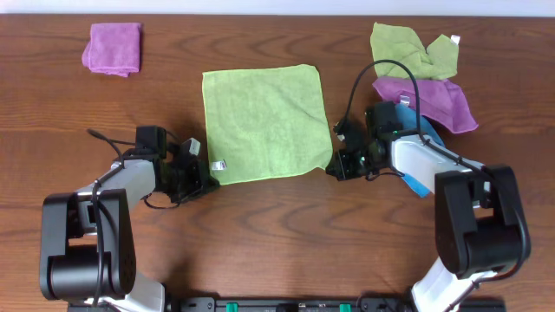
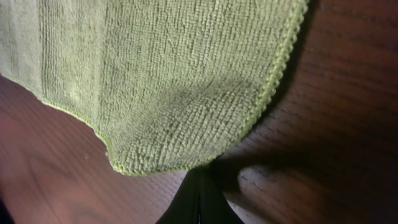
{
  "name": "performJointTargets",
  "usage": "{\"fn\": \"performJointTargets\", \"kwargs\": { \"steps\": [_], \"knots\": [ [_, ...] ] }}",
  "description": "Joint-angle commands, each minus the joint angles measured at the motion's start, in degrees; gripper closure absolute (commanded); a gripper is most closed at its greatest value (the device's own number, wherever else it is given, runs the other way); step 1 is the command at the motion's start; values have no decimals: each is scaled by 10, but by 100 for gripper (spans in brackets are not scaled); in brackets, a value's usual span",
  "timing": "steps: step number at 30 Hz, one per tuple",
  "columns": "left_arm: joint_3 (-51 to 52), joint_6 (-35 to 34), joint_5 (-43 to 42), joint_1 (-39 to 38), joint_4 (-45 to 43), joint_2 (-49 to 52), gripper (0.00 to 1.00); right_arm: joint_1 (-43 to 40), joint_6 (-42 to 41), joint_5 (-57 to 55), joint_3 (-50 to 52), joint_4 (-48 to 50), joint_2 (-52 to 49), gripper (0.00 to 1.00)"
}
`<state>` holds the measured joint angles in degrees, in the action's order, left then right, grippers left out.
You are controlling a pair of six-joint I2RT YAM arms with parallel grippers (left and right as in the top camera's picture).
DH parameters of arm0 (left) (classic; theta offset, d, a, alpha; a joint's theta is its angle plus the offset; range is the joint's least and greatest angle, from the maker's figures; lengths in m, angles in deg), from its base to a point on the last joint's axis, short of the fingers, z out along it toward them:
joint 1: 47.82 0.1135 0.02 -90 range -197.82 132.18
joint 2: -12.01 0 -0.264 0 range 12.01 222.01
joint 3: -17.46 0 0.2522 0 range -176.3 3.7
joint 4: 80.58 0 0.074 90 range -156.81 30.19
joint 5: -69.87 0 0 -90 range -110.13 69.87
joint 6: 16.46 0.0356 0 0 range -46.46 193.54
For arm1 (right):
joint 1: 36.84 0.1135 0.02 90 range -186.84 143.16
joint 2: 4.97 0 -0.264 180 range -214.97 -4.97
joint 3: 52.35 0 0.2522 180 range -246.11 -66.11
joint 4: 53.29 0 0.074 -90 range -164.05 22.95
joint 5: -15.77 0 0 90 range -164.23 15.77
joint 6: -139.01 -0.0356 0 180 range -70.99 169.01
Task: Fold the cloth
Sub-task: 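Lower both grippers to the cloth's near left and right corners, then grasp the near left corner with left gripper and near right corner with right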
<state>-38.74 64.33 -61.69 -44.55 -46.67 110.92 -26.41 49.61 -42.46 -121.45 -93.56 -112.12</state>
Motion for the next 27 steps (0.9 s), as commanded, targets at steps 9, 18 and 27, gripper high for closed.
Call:
{"fn": "performJointTargets", "kwargs": {
  "steps": [9,18,27],
  "knots": [
    [-6,-16,-28,1,-21,3,94,6,-14,-29,-28,-50,7,98],
    [-34,-28,-65,1,-22,-49,94,6,-15,-28,-45,-59,76,98],
    [-43,-59,-26,1,-88,-112,94,16,-45,-28,-48,-17,119,98]
  ]
}}
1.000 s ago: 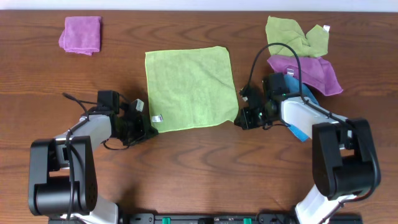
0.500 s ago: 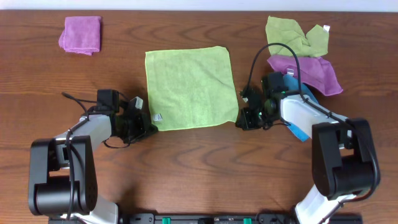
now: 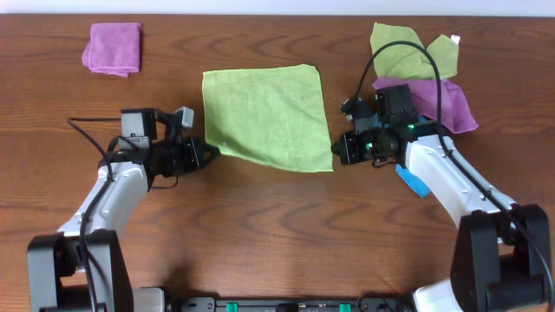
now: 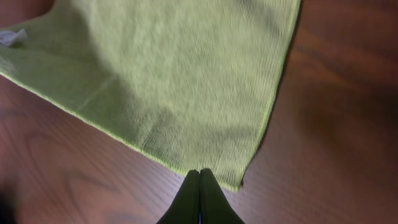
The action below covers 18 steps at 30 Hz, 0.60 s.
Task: Fold the cloth
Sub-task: 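Grasp the near left corner with left gripper and near right corner with right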
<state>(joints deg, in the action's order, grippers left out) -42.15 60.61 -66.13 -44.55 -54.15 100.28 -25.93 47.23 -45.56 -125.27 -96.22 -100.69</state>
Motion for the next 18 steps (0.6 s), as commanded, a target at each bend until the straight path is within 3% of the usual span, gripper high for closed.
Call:
{"fn": "performJointTargets", "kwargs": {
  "steps": [1,4,5,7,9,15,18],
  "knots": [
    [-9,-24,18,1,-24,-5,94,14,-21,2,-10,16,5,99],
    [-9,-39,16,0,-38,-5,94,22,-21,2,-10,19,5,98],
    [-9,-38,16,0,-38,-5,94,23,-20,1,-10,14,5,94],
    [-9,-39,13,0,-38,-5,94,23,-20,1,-10,-12,5,60],
    [-9,-40,11,0,-38,-5,94,25,-20,26,-10,-46,3,49],
    [-9,-40,12,0,-41,-5,94,51,-36,84,-7,-82,1,33],
    [-9,-40,12,0,-42,-5,94,63,-78,144,-7,-70,-1,34]
  ]
}}
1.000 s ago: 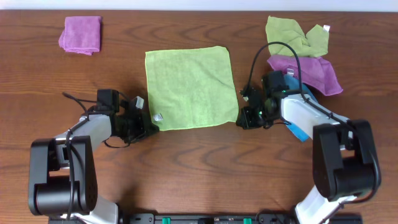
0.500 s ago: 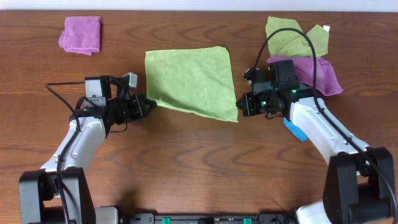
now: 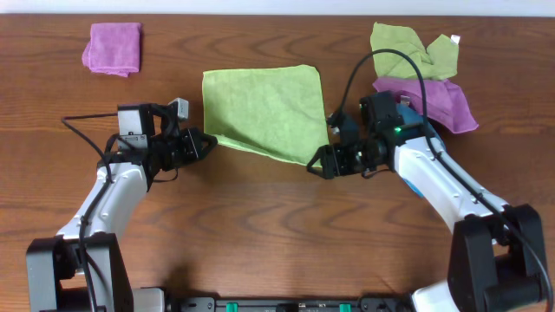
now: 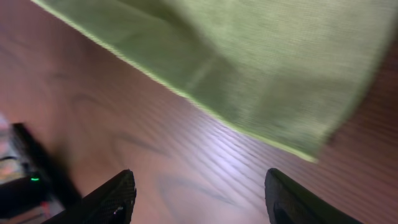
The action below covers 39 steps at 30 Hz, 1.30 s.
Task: Fold the cloth
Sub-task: 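Grasp the near left corner with left gripper and near right corner with right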
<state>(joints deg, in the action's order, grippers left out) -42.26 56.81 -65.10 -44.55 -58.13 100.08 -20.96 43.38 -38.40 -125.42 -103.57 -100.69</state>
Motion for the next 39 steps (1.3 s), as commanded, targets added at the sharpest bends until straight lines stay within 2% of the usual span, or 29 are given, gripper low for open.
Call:
{"fn": "performJointTargets", "kwargs": {
  "steps": [1,3,5,9,14,17,21,25,35,39],
  "knots": [
    [-7,-2,2,0,-2,-3,94,18,-48,88,-5,0,-2,34],
    [-7,-2,2,0,-2,-3,94,30,-72,122,4,-3,-2,31],
    [-7,0,2,0,-2,-3,94,40,-92,143,19,14,-2,35],
    [-7,0,2,0,-2,-3,94,23,-162,138,66,101,-2,38],
    [-7,5,2,0,-2,-3,94,-47,-160,155,123,108,-2,39],
    [-7,4,2,0,-2,-3,94,-57,-160,192,144,124,-2,38],
    [-7,4,2,0,-2,-3,95,-44,-169,177,153,142,-2,34],
    [-7,4,2,0,-2,-3,94,-39,-213,141,165,183,-2,33],
    [-7,4,1,0,-2,-3,94,-30,-259,83,171,189,-2,30],
    [-7,4,1,0,-2,-3,94,-31,-279,51,171,222,-2,28]
  ]
}}
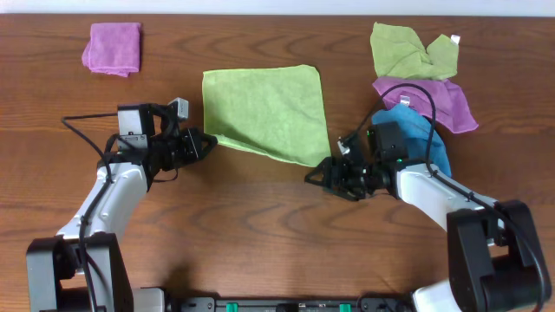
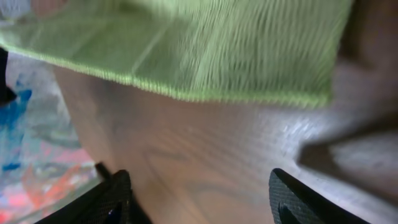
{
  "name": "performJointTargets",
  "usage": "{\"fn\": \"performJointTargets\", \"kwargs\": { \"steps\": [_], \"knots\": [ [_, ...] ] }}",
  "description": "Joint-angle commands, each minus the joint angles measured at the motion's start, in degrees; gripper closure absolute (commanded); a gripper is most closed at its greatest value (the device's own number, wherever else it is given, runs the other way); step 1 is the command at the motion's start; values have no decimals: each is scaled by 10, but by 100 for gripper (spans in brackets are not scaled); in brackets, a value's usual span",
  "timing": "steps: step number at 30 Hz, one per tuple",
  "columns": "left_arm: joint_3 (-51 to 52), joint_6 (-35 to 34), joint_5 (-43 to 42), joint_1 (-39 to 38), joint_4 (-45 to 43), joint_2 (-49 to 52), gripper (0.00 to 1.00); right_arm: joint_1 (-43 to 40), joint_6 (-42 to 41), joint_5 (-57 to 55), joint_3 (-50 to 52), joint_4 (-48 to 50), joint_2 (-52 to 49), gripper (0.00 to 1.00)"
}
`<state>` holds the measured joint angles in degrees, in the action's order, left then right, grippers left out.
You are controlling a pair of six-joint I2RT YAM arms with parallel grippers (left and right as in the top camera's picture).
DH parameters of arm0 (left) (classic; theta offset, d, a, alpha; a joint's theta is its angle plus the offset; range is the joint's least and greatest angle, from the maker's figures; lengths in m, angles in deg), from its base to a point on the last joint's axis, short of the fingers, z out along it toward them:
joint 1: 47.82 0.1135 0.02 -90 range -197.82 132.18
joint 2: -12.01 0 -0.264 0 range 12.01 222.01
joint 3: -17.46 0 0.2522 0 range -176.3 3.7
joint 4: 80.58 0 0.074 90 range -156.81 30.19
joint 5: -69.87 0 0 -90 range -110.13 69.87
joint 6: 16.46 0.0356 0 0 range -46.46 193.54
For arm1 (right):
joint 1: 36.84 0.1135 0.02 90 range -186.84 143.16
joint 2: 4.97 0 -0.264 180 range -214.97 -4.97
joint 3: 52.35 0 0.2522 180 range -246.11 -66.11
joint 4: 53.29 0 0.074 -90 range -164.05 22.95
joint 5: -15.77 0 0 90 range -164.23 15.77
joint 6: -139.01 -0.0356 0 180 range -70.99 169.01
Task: Fold the cloth
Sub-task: 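Grasp the near left corner with left gripper and near right corner with right, then lift both near corners and fold them forward toward the far edge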
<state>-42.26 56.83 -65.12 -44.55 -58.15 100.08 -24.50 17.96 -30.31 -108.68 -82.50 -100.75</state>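
A light green cloth point(image 1: 264, 108) lies spread mid-table; in the right wrist view its near edge point(image 2: 205, 56) fills the top. Its near edge slants from the left corner down to the right corner. My left gripper point(image 1: 205, 143) is at the near-left corner and appears shut on it. My right gripper point(image 1: 318, 176) stands wide open just in front of the near-right corner, low over the wood. Its fingers point(image 2: 292, 196) hold nothing, and bare table shows between them.
A folded purple cloth point(image 1: 113, 48) lies at the far left. At the far right sit a crumpled green cloth point(image 1: 412, 48), a purple cloth point(image 1: 438, 102) and a blue cloth point(image 1: 425, 134) beside my right arm. The table point(image 1: 260, 225) is brown wood.
My right gripper, still open, has dropped lower and a little nearer, just in front of the near-right corner. The blue cloth shows more. Left gripper and cloth have not moved.
Both grippers were at the cloth's near corners on the table, the right one shut. Then the near edge was drawn inward with both corners held. Then the right gripper was open and the right corner lay free. Now it is open, low by that corner.
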Motion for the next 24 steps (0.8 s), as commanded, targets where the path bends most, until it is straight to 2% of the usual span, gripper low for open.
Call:
{"fn": "performJointTargets", "kwargs": {
  "steps": [1,11,21,24],
  "knots": [
    [-7,4,2,0,-2,-3,94,5,-32,-36,4,13,-1,28],
    [-7,4,2,0,-2,-3,94,6,-81,-47,4,31,-35,27],
    [-7,4,2,0,-1,-3,94,4,-144,-67,4,118,-75,33],
    [-7,4,1,0,-1,-3,94,-1,-144,-75,3,130,-75,37]
  ]
}}
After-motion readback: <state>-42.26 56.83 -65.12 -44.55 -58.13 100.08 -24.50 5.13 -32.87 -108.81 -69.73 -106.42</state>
